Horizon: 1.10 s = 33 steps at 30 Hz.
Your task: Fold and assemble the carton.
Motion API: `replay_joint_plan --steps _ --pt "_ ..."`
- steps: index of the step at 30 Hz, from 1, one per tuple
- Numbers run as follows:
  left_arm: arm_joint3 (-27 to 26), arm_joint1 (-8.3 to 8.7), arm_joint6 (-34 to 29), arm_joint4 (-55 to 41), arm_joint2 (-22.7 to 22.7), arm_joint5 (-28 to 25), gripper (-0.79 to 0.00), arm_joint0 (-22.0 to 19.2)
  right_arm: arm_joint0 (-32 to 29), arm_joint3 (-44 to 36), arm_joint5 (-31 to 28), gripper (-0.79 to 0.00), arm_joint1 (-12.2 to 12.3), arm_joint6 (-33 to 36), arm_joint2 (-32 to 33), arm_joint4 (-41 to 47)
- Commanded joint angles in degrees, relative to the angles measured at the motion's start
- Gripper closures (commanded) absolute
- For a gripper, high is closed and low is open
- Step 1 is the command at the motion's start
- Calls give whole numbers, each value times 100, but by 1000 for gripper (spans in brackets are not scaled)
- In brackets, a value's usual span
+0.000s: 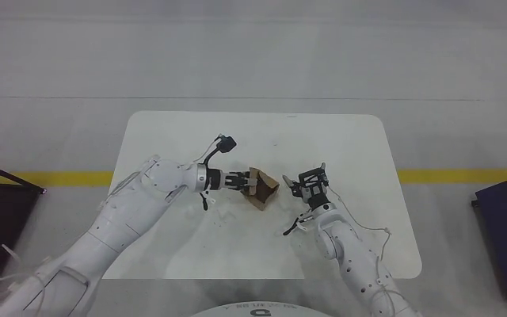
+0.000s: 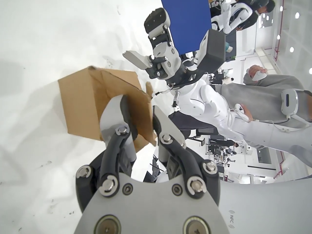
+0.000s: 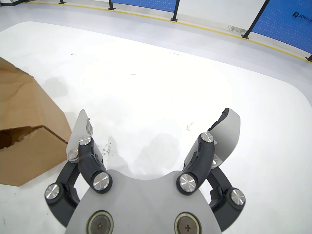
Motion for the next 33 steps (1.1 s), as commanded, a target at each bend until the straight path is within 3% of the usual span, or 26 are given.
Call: replay_joint_plan --steps 1,4,9,13,20,27,33 --pt "8 5 10 -3 -27 -12 0 11 -1 -9 -23 -785 -7 -2 9 23" --pt "3 18 64 -60 -102 -31 0 59 -16 -71 -182 -785 -21 -26 52 274" --pt "-56 73 198 -235 -342 -35 0 234 -158 -335 -946 -785 -8 67 296 1183" --pt "-155 124 308 -618 -597 1 0 465 -318 -509 -1448 -785 70 372 586 1180" --pt "-477 202 584 -1448 -1045 269 0 1014 -433 -683 -1530 -785 107 704 726 979" --pt "-827 341 600 -1451 -1441 579 0 1649 -351 -752 -1568 -785 76 773 587 955" --pt "-853 357 586 -1359 -1471 559 0 1695 -340 -765 -1673 -785 73 829 646 1203"
